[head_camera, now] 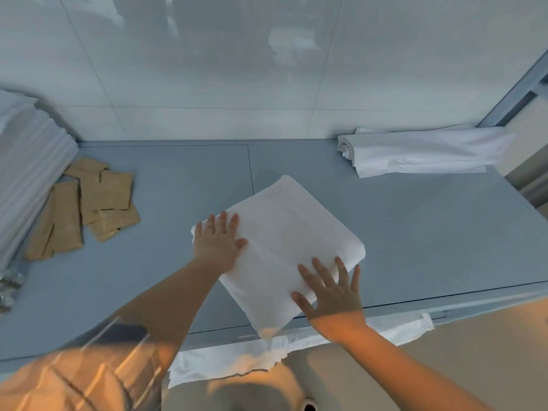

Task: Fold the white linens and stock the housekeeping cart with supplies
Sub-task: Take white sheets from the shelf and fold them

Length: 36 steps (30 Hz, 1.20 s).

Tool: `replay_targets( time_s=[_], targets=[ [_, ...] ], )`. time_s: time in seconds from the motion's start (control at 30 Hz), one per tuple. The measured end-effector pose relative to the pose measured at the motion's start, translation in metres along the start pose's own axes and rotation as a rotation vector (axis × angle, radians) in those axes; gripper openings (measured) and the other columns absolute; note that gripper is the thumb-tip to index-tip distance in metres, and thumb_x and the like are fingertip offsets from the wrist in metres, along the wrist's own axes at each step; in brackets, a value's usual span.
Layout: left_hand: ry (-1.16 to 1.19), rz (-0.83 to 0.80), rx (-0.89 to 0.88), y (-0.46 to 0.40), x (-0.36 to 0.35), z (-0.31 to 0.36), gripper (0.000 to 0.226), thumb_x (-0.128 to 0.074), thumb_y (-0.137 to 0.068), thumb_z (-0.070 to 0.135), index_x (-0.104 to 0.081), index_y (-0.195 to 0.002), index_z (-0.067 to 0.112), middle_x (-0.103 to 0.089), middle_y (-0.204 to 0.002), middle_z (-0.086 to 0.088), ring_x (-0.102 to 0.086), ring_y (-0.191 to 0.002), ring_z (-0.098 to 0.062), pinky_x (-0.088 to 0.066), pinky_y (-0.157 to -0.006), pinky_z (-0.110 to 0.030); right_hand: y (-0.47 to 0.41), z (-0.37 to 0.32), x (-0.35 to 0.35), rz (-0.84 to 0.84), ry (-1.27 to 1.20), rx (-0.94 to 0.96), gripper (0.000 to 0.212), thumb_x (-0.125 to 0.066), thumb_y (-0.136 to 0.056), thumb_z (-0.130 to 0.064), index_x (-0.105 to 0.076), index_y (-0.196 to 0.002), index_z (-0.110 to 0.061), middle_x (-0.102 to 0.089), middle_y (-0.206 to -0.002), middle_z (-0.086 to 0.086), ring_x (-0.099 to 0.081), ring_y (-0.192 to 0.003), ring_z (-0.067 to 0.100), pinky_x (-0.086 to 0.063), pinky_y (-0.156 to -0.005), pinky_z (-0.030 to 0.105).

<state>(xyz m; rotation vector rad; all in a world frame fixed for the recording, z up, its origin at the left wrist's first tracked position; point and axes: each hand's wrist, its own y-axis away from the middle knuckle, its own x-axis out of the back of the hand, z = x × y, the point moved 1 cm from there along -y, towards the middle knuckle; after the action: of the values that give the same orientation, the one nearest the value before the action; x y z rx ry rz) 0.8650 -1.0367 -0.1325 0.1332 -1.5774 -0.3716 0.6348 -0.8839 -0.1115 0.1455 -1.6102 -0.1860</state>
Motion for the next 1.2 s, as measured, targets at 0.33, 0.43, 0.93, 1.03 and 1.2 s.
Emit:
replay_targets(
  time_s=[0.33,0.43,0.93,1.03,1.2],
  targets=[
    [0.219,0.147,0.279,0.08,-0.024,0.12,0.084,-0.014,-0.089,0.065,0.002,-0.152,0.013,0.004,-0.157,-0.024,0.01,-0.142,-0.046,0.011,-0.106,-0.068,-0.079,0.037,0.031,0.181,-0.102,0.533,0.04,-0.045,-0.098,-0.031,-0.049,-0.137,-0.025,-0.041,-0.148,0.005,-0.029,-0.142,0.025,-0.007,-0.119,0.052],
    [0.185,0.176,0.261,0.081,-0.03,0.112,0.087,-0.005,-0.084,0.07,0.003,-0.153,0.017,0.006,-0.158,-0.022,0.012,-0.144,-0.043,0.013,-0.109,-0.064,-0.114,0.038,0.034,0.037,0.074,0.594,0.054,-0.029,-0.099,-0.051,-0.018,-0.15,-0.038,-0.009,-0.16,-0.009,0.005,-0.148,0.015,0.01,-0.117,0.051],
    [0.115,0.126,0.356,0.049,-0.015,0.089,0.069,-0.006,-0.093,0.056,0.01,-0.152,0.022,0.011,-0.159,-0.014,0.014,-0.144,-0.039,0.011,-0.106,-0.068,-0.105,-0.011,0.007,0.1,-0.147,0.321,0.054,-0.027,-0.099,-0.037,-0.017,-0.152,-0.028,-0.009,-0.161,-0.003,0.006,-0.148,0.018,0.012,-0.115,0.053],
    [0.131,0.15,0.401,0.048,-0.016,0.092,0.07,-0.005,-0.092,0.057,0.011,-0.151,0.025,0.011,-0.159,-0.017,0.012,-0.144,-0.04,0.006,-0.105,-0.071,-0.141,-0.031,0.016,0.064,-0.092,0.461,0.053,-0.023,-0.101,-0.037,-0.011,-0.153,-0.031,0.003,-0.161,-0.01,0.009,-0.148,0.015,0.009,-0.116,0.053],
    [0.159,0.136,0.436,0.05,-0.018,0.093,0.072,-0.008,-0.09,0.063,0.012,-0.15,0.028,0.011,-0.156,-0.027,0.009,-0.144,-0.041,-0.001,-0.105,-0.071,-0.173,0.009,0.013,-0.071,-0.071,0.234,0.064,-0.009,-0.095,-0.062,0.003,-0.152,-0.036,0.007,-0.161,-0.008,0.009,-0.148,0.013,0.011,-0.117,0.05]
  ],
)
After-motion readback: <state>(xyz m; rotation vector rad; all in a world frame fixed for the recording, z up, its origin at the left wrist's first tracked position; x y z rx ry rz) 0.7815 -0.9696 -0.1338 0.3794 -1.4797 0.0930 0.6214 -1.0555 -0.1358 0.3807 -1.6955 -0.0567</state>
